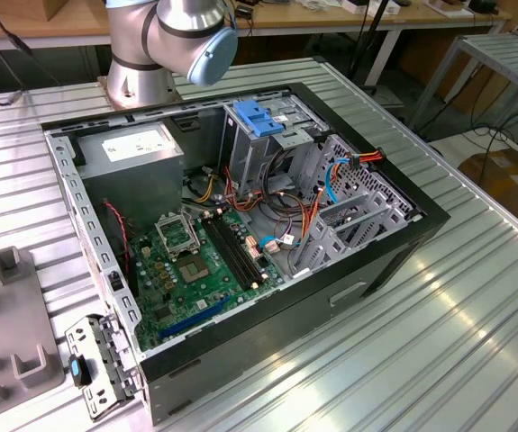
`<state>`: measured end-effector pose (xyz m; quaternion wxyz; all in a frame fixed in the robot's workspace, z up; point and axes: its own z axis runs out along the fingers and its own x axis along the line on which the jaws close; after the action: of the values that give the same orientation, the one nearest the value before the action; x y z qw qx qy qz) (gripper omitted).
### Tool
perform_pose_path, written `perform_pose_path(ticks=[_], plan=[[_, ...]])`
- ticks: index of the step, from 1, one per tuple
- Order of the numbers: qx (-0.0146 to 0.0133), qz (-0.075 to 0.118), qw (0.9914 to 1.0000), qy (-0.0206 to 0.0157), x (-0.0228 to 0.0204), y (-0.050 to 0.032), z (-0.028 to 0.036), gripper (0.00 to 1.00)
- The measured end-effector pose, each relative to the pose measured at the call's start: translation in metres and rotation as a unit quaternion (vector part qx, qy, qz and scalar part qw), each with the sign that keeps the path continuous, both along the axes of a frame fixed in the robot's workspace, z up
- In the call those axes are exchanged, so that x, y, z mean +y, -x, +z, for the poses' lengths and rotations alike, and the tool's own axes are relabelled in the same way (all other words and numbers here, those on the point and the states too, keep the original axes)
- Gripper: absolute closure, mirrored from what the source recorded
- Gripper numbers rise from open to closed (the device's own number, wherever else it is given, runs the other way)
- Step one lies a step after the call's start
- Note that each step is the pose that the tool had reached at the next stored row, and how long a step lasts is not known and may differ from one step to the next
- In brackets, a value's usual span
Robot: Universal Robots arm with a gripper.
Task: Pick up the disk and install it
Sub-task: 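Pick up the disk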
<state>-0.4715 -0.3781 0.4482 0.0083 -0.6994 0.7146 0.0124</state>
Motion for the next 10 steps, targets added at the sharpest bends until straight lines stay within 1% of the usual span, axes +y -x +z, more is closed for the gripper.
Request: perform_pose_path(ticks=[7,10], plan=[[0.0000,0.000,1.00000,-0.0008,0.0000,0.0000,0.0075,0.63],[0.0000,0.000,1.00000,-0.0011,0.0000,0.0000,0.0120,0.63]])
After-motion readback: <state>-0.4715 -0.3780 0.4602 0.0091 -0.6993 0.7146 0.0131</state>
